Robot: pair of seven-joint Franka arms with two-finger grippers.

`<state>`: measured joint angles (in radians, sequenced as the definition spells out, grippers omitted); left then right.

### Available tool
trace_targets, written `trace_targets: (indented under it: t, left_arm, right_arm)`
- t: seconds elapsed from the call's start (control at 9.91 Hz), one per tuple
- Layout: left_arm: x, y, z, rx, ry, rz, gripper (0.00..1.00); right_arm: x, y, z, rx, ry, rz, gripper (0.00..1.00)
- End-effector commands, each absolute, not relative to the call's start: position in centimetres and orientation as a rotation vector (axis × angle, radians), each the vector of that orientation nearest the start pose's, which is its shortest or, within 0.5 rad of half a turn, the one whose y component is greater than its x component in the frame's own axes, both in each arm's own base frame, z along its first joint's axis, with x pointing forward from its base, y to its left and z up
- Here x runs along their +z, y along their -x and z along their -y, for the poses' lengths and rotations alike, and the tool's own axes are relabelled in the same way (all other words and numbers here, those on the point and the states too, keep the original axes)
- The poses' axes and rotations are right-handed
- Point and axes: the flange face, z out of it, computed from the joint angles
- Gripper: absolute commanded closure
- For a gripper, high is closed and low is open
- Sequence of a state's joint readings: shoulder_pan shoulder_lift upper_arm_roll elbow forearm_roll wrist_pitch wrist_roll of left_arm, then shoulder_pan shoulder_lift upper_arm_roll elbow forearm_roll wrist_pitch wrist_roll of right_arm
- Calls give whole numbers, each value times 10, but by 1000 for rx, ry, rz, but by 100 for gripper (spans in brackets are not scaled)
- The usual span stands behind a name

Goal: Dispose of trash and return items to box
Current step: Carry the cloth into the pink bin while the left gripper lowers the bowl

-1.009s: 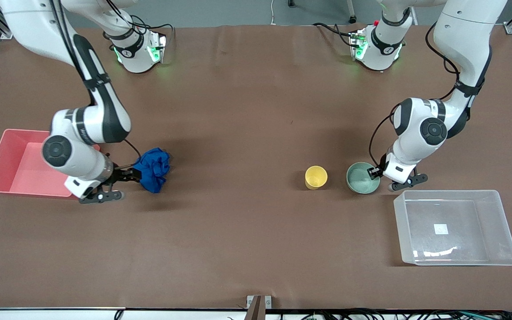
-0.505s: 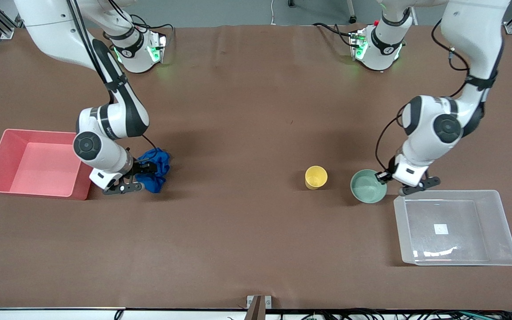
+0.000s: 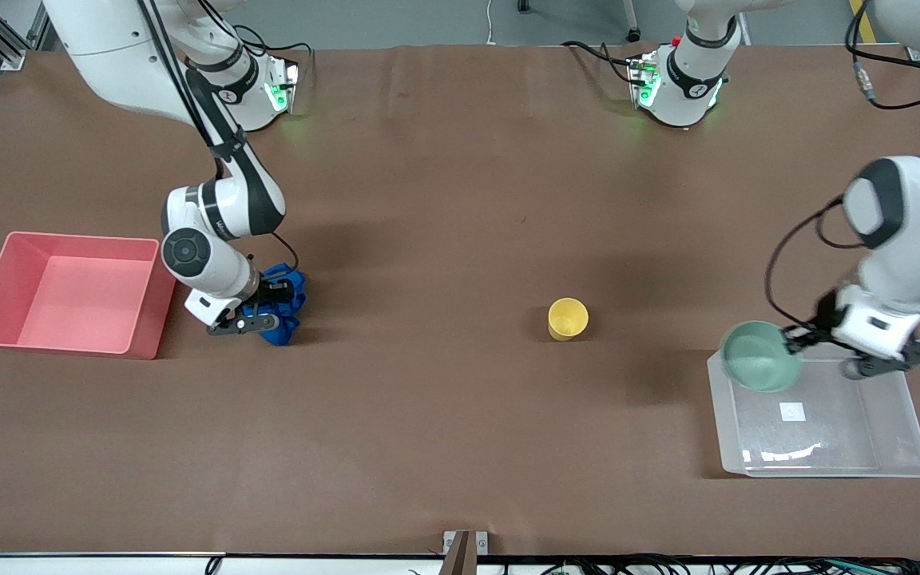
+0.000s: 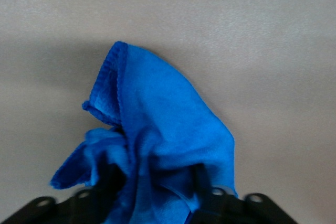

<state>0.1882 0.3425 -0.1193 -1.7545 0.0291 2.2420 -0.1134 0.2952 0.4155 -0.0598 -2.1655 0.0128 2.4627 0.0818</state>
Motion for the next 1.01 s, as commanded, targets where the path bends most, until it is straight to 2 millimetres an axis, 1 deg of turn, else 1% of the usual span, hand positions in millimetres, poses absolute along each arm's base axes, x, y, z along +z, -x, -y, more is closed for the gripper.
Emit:
trace_targets:
  t: [0.0, 0.1, 0.2, 0.3, 0.4, 0.5, 0.61, 0.71, 0.81, 0.91]
  left_arm:
    - [350, -693, -105, -214, 3142, 117, 100]
    - [335, -705, -124, -217, 3145, 57, 100]
    - [308, -712, -140, -188, 3154, 8, 100]
    - [293, -724, -152, -194, 3160, -2, 100]
    - [276, -727, -154, -131, 3178, 5, 100]
    - [262, -726, -152, -101, 3187, 13, 100]
    - [243, -724, -152, -61, 3195, 18, 100]
    - [230, -721, -151, -31, 3204, 24, 100]
    - [220, -720, -151, -10, 3210, 24, 100]
    - [210, -718, -150, 10, 3215, 21, 100]
  right_arm:
    - [189, -529, -135, 174, 3163, 225, 70]
    - [187, -529, -135, 177, 3163, 226, 79]
    - [187, -529, -134, 177, 3163, 223, 86]
    - [187, -529, -135, 179, 3163, 225, 92]
    - [186, -529, -134, 184, 3164, 223, 97]
    - [189, -530, -132, 179, 3163, 216, 97]
    - [194, -533, -129, 175, 3163, 209, 97]
    - [206, -537, -123, 149, 3160, 199, 97]
    - [230, -543, -107, 143, 3158, 166, 97]
    - [261, -554, -81, 147, 3152, 169, 97]
